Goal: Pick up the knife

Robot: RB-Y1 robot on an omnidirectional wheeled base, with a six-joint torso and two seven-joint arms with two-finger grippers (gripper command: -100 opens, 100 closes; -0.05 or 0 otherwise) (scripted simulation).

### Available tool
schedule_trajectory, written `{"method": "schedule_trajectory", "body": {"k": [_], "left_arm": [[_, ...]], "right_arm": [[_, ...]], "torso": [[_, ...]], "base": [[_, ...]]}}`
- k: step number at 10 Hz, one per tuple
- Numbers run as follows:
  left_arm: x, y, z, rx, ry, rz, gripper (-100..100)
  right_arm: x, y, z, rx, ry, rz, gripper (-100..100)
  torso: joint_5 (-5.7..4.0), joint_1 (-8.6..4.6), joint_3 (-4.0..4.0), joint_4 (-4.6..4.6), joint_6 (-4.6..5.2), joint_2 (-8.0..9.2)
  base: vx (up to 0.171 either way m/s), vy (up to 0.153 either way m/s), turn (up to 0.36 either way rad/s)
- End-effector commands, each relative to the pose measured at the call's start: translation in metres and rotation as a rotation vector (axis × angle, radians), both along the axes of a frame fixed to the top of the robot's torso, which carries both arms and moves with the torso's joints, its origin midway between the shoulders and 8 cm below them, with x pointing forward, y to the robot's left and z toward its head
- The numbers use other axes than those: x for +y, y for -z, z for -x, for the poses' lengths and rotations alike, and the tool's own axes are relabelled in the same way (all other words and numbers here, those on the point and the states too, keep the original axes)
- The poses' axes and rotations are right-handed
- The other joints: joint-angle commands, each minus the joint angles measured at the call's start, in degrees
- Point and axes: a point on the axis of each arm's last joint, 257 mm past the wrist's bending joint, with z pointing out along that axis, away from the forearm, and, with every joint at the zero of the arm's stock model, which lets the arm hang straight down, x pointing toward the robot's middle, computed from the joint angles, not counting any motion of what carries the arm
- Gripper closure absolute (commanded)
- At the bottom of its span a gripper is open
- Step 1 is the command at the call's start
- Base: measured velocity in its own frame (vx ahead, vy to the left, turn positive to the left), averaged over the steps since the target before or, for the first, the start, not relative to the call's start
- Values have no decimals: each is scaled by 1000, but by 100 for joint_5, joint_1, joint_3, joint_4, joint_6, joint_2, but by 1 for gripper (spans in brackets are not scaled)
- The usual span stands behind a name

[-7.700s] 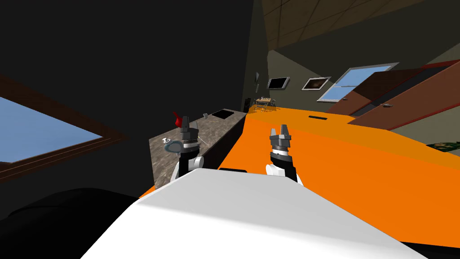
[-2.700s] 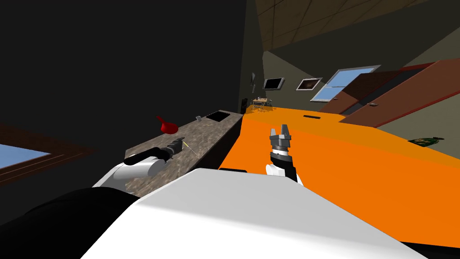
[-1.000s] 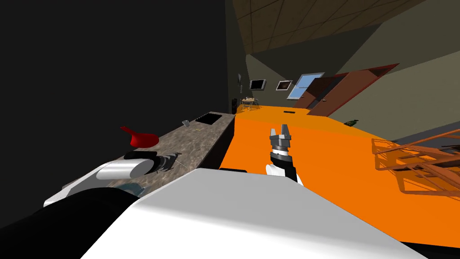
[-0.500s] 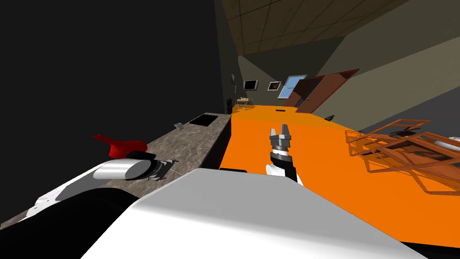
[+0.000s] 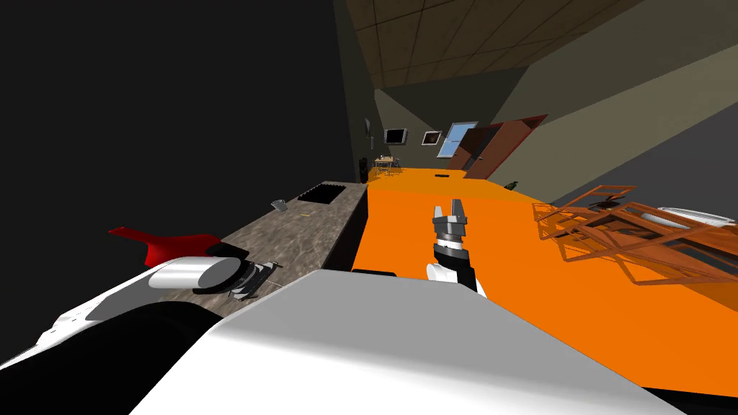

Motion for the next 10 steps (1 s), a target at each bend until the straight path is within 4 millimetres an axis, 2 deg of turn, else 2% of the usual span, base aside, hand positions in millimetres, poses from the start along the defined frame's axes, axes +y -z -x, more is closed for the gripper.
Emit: {"method": "schedule_trajectory", "body": {"k": [1,3,4,5,9,10], "left_arm": [[3,10,2,-1,-10,0,-100],[6,22,6,-2,-22,0,-100],[4,18,4,-1,-19,0,-100],[5,18,3,-2,-19,0,100],[6,19,8,11,-20,-3,100],[6,19,8,11,-21,-2,0]], "right_arm": [[0,0,0,0,0,0,0],[0,0,0,0,0,0,0],[0,0,0,0,0,0,0],[0,0,0,0,0,0,0],[0,0,0,0,0,0,0],[0,0,0,0,0,0,0]], "torso": [[0,0,0,0,0,0],[0,-2,3,1,1,6],[0,-2,5,2,0,8],[-1,-3,4,2,-1,6],[11,7,17,20,5,15],[12,8,18,19,4,16]], "base": [[-7,2,-63],[-19,2,-77],[-9,1,-8],[0,0,0],[-1,0,3],[0,0,0]]}}
